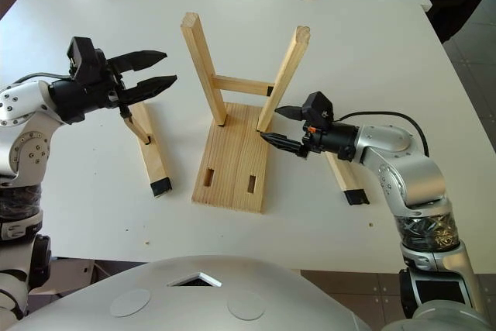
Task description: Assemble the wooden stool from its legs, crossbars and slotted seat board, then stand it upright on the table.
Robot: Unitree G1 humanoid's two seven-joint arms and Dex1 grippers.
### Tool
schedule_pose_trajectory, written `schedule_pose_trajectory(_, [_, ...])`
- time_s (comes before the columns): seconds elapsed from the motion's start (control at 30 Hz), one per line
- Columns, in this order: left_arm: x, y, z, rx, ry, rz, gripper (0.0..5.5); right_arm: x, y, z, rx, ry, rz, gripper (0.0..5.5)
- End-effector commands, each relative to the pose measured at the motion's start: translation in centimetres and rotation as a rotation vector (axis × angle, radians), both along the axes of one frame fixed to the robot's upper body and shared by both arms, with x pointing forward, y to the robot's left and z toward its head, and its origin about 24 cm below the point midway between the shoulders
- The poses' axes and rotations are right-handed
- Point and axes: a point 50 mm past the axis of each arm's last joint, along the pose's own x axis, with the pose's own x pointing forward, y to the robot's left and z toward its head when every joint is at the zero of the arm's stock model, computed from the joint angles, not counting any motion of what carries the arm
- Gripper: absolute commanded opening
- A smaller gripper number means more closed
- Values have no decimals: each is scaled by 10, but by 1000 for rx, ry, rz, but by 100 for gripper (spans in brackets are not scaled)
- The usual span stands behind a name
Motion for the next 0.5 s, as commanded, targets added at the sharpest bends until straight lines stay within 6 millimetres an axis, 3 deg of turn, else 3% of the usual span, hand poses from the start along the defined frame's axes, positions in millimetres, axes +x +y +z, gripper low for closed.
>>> schedule_pose_trajectory(0.03, [1, -1, 8, -2, -8, -7, 228, 0, 0, 3, -4, -20, -3, 373])
schedule_pose_trajectory(0.33, [-4, -2, 1, 0, 15, 6, 228, -1, 0, 6, -6, -19, 11, 373])
schedule_pose_trajectory(0.5, [-8, 27, -54, 161, 134, 80, 228, -2, 0, 4, -9, -9, 15, 373])
